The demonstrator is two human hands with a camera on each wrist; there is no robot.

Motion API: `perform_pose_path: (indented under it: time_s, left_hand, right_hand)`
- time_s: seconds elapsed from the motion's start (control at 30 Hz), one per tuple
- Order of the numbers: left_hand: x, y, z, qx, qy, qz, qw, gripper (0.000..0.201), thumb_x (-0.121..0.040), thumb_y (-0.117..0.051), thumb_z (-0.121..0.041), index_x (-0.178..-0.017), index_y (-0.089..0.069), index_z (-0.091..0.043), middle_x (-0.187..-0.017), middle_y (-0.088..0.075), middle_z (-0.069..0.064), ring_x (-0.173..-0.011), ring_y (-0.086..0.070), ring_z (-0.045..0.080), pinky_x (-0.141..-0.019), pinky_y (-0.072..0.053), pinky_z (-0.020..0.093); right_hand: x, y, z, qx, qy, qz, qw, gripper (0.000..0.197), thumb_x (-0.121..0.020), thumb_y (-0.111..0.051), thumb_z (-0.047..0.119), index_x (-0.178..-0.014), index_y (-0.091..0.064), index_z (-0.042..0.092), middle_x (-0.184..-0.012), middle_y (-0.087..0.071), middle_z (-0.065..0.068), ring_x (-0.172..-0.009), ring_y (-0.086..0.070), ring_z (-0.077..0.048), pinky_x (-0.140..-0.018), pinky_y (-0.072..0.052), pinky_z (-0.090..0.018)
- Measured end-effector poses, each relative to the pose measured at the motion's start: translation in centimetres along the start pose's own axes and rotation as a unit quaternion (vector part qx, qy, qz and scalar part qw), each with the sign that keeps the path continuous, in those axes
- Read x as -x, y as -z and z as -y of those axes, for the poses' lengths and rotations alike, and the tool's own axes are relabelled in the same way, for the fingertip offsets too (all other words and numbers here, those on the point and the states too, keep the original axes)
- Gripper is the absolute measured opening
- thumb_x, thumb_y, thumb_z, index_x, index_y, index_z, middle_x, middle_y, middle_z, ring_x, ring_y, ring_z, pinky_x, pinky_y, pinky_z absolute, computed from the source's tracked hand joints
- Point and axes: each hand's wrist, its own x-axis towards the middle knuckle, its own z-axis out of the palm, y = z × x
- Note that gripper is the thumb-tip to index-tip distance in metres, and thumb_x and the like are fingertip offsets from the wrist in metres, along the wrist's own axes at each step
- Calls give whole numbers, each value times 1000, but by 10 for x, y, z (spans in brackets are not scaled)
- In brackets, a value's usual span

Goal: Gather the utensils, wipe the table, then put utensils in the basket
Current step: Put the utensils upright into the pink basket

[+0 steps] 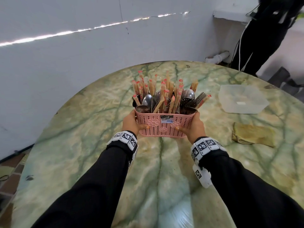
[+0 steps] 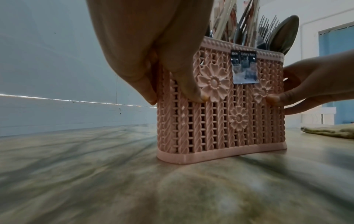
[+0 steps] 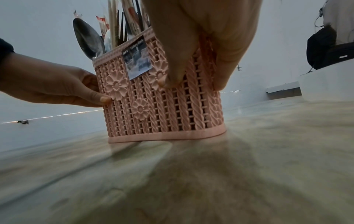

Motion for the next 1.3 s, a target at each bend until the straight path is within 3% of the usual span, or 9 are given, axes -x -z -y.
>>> perform_pose_path:
  time_s: [0.33, 0.53, 0.63, 0.73, 0.8, 0.97, 1.07, 1.3]
  left_hand:
    - [-4, -2, -2, -8, 4, 7, 1000, 62, -58, -83, 1, -114, -56, -4, -110, -67, 12, -100, -62, 25, -89, -49, 32]
    - [-1, 1, -3, -11, 18, 38, 999, 65, -61, -82, 1, -118, -52, -6, -116, -65, 11, -107, -61, 25, -94, -48, 35]
    - [12, 2, -3, -18, 20, 60, 998, 73, -62, -83, -3, -125, -47, -8, -123, -61, 9, -115, -58, 25, -99, -45, 37]
    - [33, 1, -5, -67, 17, 100, 993, 90, -66, -81, -6, -140, -29, -10, -130, -55, 10, -120, -52, 27, -100, -39, 33]
    - [50, 0, -7, -91, 10, 130, 987, 95, -67, -80, -6, -143, -24, -9, -136, -50, 10, -124, -48, 26, -101, -35, 29]
    - [90, -4, -24, -189, -29, 176, 966, 77, -76, -74, -19, -141, -34, -9, -146, -38, 11, -133, -38, 25, -108, -29, 28]
    - [118, -9, -42, -219, -38, 174, 959, 70, -80, -70, -20, -140, -36, -10, -144, -41, 12, -132, -39, 26, -106, -29, 28]
    - [190, -28, -87, -259, -36, 143, 955, 75, -81, -70, -17, -144, -31, -9, -150, -33, 10, -137, -32, 25, -109, -25, 27]
  right_hand:
    - [-4, 1, 4, 19, -33, 7, 999, 63, -73, -76, 4, -121, -35, 2, -117, -59, -13, -109, -56, -27, -82, -42, -27]
    - [-3, 5, 10, 89, -61, 36, 994, 62, -76, -74, 10, -122, -34, 1, -122, -58, -16, -113, -56, -31, -90, -46, -36]
    - [2, 9, 5, 189, -79, 88, 975, 49, -85, -63, 11, -127, -39, 1, -125, -56, -17, -114, -55, -32, -87, -43, -32]
    - [12, 13, -5, 272, -85, 141, 948, 38, -91, -42, 5, -129, -43, 1, -132, -49, -18, -121, -50, -32, -99, -42, -36]
    - [21, 16, -11, 316, -68, 168, 931, 45, -89, -39, 5, -134, -39, 2, -139, -42, -18, -127, -44, -31, -106, -38, -41]
    - [57, 31, -15, 352, 19, 192, 916, 57, -95, -37, 11, -148, -18, 13, -157, -14, -9, -144, -18, -23, -116, -21, -41]
    - [77, 50, -18, 355, 58, 212, 909, 56, -96, -37, 11, -148, -18, 13, -157, -13, -7, -144, -17, -21, -117, -19, -40]
    - [116, 120, -28, 367, 111, 259, 886, 56, -97, -39, 13, -148, -17, 10, -157, -14, -8, -144, -18, -22, -117, -19, -35]
